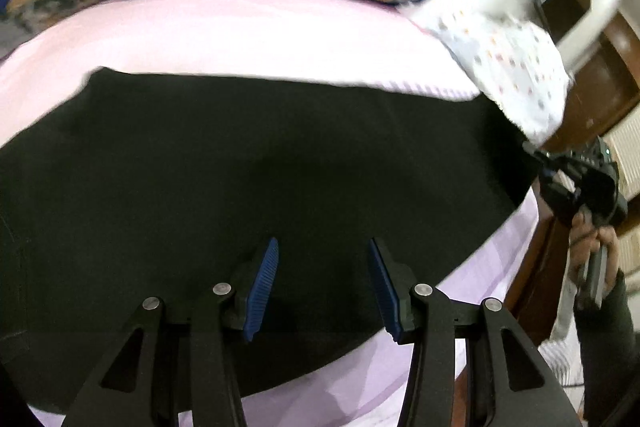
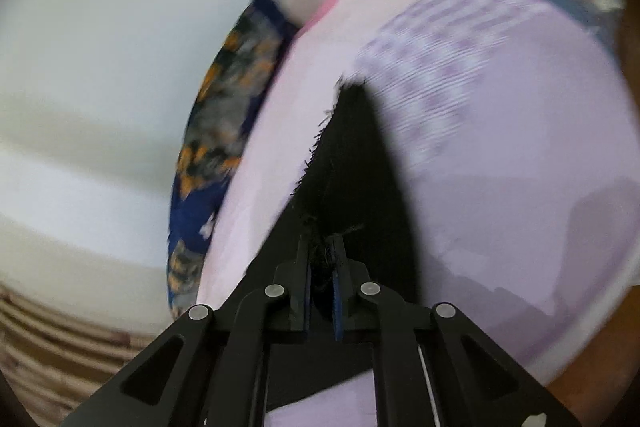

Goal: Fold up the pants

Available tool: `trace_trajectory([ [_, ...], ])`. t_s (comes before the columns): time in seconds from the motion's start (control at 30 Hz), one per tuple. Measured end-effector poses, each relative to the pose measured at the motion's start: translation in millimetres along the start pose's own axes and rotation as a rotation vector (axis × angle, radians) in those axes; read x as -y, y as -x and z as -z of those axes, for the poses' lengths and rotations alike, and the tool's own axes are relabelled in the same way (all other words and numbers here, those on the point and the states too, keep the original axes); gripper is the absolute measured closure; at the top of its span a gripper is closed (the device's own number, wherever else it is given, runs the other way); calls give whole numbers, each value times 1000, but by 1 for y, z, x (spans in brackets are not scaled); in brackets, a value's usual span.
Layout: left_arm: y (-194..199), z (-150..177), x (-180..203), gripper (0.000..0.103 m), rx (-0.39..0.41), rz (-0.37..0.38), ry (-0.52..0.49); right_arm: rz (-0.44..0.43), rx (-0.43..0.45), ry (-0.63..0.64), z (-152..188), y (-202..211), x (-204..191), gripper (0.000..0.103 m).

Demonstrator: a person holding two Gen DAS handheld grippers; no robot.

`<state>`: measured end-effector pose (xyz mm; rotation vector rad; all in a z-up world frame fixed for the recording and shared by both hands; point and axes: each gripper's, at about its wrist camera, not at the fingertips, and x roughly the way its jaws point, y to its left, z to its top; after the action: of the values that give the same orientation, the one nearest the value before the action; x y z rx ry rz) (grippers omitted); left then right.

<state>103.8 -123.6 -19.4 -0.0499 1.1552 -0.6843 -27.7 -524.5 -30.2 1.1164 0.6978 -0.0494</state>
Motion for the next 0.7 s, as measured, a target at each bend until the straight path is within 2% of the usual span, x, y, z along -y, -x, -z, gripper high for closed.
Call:
trace_trajectory([
  [0.2, 42, 8, -41, 55, 83, -22, 99, -90, -175, 102, 45, -73, -74, 94],
  [0.4, 71, 21, -72, 54, 135, -13, 166, -163, -391, 213, 115, -141, -138, 94],
  [0.6, 94, 35, -100, 54, 173, 16, 235, -132, -574, 369, 189, -176, -169, 94],
  [0.7, 99, 40, -109, 54, 180, 43, 252, -59, -585, 471, 212, -181, -170, 94],
])
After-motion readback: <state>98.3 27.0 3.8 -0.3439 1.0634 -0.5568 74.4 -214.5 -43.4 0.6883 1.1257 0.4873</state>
